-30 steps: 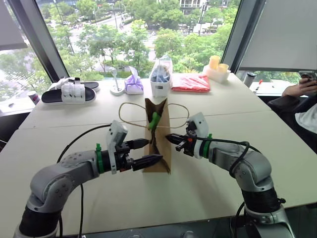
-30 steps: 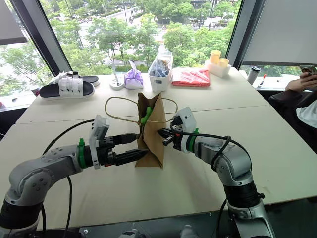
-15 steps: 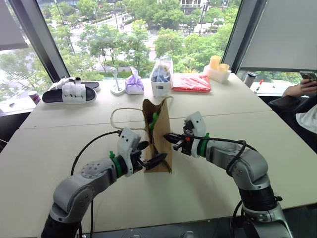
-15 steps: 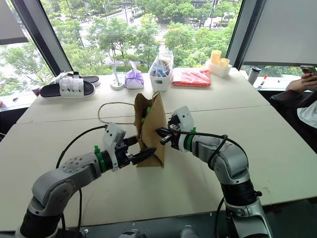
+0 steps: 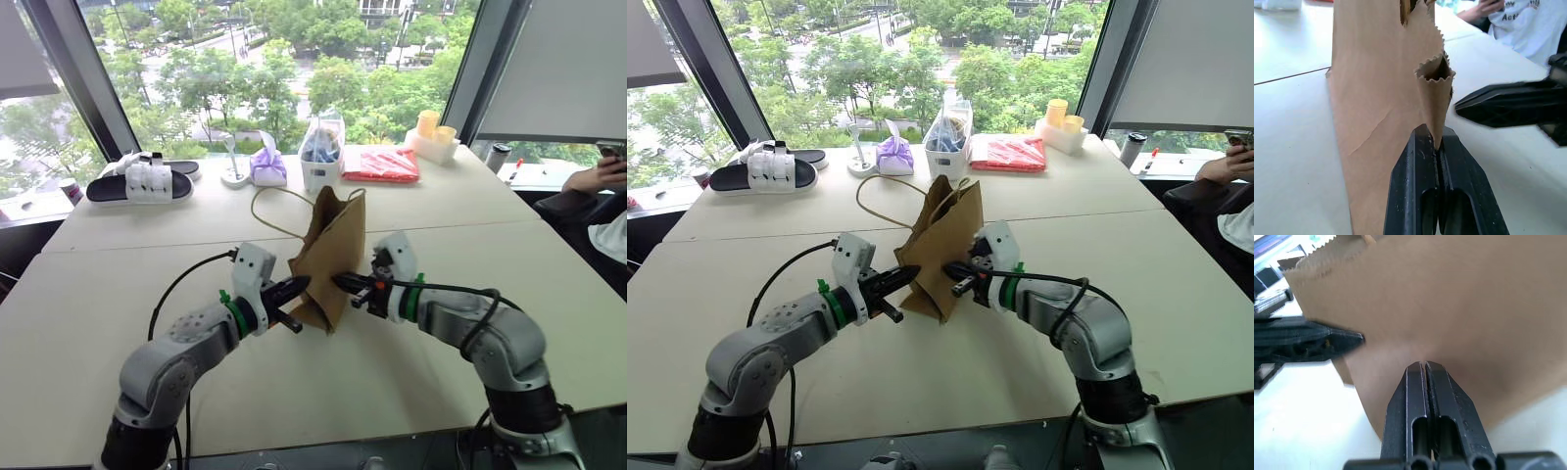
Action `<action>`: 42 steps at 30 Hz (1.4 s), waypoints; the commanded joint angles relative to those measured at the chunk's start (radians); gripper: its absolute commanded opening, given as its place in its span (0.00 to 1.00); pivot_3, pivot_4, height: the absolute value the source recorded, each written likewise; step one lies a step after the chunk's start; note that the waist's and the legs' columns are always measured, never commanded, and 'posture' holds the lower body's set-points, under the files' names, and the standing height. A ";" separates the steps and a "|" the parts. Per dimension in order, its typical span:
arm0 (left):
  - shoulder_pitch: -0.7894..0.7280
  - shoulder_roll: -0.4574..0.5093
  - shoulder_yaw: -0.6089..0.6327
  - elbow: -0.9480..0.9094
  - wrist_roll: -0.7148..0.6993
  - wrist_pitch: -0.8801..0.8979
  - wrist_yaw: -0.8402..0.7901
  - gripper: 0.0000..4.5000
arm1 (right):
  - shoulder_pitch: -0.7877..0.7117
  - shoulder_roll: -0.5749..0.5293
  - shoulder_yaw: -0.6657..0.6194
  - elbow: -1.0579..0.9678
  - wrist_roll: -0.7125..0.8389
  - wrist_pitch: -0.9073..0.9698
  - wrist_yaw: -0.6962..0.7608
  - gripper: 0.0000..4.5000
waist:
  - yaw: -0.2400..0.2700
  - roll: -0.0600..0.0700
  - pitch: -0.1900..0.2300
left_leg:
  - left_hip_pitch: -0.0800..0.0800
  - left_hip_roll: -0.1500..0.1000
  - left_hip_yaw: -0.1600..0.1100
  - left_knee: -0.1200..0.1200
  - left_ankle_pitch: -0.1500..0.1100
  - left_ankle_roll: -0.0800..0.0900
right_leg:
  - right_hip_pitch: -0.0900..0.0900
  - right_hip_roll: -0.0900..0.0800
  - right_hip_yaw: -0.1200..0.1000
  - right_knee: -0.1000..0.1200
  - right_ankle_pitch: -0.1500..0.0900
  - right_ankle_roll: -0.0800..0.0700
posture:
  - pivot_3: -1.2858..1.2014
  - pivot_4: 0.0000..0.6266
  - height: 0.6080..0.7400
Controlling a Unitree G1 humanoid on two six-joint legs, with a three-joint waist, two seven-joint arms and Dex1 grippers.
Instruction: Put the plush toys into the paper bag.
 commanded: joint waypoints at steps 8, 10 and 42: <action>-0.241 0.227 0.015 0.418 -0.041 -0.141 -0.687 0.01 | 0.142 -0.232 -0.315 -0.144 0.206 0.025 0.124 0.00 | -0.012 0.000 0.000 | 0.001 0.001 0.002 0.000 -0.001 0.001 | 0.001 0.000 0.000 0.000 0.000 0.000 | 0.52 0.24 1.00; -0.297 0.283 -0.011 0.565 0.003 -0.178 -0.838 0.01 | 0.161 -0.261 -0.334 -0.139 0.202 0.011 0.127 0.00 | -0.012 0.000 0.000 | 0.001 0.001 0.002 0.000 -0.001 0.001 | 0.001 0.001 0.000 0.000 0.000 0.000 | 0.52 0.24 1.00; -0.377 0.371 0.044 0.900 0.315 -0.471 -1.149 0.99 | 0.133 -0.365 -0.180 -0.030 0.149 -0.109 0.198 0.00 | -0.017 -0.001 0.001 | -0.002 0.002 0.000 0.008 -0.004 0.007 | 0.000 0.000 -0.001 0.002 0.000 0.001 | 0.52 0.24 1.00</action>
